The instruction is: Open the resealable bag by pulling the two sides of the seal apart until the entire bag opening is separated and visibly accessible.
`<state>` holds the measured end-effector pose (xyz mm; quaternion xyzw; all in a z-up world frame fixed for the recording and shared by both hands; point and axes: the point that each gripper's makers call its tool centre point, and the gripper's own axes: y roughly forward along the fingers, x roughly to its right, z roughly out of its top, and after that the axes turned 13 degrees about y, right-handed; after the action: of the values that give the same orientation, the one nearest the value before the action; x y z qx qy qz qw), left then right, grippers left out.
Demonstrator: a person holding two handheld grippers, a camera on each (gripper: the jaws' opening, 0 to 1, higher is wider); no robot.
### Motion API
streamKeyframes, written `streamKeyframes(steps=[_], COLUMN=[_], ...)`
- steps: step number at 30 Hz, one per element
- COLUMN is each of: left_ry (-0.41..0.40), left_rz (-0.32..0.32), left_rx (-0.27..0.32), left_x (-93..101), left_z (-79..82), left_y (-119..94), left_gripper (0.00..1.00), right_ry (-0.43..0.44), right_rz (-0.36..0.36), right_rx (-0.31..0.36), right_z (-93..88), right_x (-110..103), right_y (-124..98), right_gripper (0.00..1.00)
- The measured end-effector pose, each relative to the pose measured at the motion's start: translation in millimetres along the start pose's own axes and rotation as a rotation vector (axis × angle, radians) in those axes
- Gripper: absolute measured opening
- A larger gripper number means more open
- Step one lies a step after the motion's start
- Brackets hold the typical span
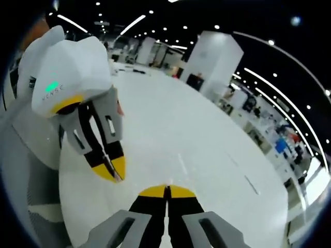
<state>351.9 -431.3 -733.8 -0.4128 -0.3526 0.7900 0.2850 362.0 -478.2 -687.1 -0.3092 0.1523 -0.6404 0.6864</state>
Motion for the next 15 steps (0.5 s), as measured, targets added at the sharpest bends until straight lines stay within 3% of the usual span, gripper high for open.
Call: streamKeyframes(steps=[5,10,15], left_ry=[-0.019,-0.048,-0.053], left_rz=[0.002,0.01,0.012], left_rx=[0.003,0.019,0.011], left_x=[-1.2,2.3,9.5], left_z=[-1.1,-4.4,-12.8], left_y=[-1,-7,-13], left_gripper=[0.04,0.12,0.11], right_ry=[-0.024,0.004,-0.016], right_rz=[-0.004,-0.007,-0.008], right_rx=[-0.027,-0.05,-0.075], right_z=[-7.4,-14.2,-20.5], right_x=[5,12,14], right_y=[7,14,21], right_gripper=[0.0,0.0,0.0])
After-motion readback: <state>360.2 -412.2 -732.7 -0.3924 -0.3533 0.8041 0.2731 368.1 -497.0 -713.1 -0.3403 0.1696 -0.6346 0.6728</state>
